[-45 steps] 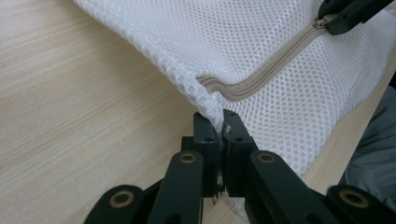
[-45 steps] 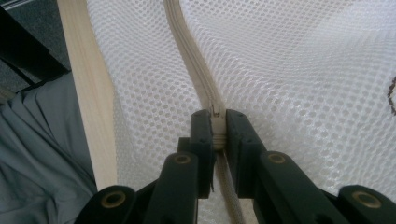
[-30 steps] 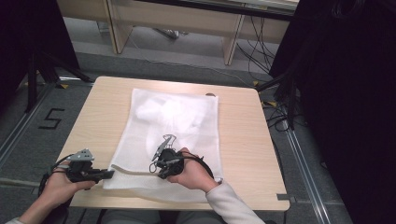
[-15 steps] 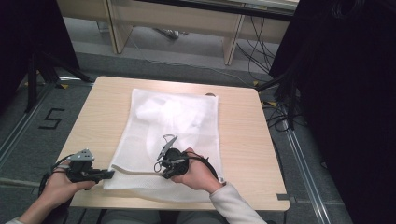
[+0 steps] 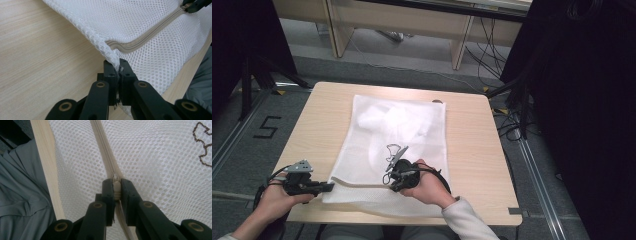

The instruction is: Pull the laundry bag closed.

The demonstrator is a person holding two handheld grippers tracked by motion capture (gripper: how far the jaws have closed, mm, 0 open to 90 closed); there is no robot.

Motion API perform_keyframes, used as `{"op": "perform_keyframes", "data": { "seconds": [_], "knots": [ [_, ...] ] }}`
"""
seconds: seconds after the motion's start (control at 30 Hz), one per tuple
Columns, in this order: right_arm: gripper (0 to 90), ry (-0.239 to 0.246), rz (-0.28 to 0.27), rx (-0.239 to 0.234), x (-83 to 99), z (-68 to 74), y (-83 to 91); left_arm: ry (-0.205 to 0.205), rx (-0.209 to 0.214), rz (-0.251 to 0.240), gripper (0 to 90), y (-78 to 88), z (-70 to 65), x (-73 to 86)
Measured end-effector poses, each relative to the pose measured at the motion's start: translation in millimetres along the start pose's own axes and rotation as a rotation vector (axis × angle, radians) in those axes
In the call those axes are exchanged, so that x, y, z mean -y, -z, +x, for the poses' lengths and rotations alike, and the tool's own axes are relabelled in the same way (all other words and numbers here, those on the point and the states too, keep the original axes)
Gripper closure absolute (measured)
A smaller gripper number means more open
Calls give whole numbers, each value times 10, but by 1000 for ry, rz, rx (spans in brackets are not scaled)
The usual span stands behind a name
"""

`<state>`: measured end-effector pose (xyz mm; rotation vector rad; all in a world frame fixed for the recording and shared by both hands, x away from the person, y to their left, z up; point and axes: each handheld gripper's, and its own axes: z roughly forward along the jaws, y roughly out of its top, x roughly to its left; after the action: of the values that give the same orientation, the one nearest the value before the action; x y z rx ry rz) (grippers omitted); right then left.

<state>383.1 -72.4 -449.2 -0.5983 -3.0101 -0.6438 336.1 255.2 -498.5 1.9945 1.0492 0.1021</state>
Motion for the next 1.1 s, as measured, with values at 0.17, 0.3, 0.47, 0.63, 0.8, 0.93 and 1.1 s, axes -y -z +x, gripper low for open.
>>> {"op": "perform_keyframes", "data": {
  "seconds": [0.17,0.3,0.47,0.63,0.8,0.93,1.1],
  "knots": [
    [825,23,-16,-9,-4,-8,2,-7,8,20,858,14,13,-7],
    [825,14,-9,0,0,-4,12,-9,5,22,858,18,13,-6],
    [825,17,-11,-8,27,-20,18,-6,6,8,858,8,10,-2],
    [825,6,-11,3,67,-40,39,-3,8,21,858,14,15,-5],
    [825,12,-8,1,82,-40,55,-3,9,21,858,13,18,-4],
    [825,16,-12,-3,88,-43,65,-3,11,20,858,13,16,-5],
    [825,-2,-4,12,111,-46,77,1,0,1,858,7,15,4]
  ]
}}
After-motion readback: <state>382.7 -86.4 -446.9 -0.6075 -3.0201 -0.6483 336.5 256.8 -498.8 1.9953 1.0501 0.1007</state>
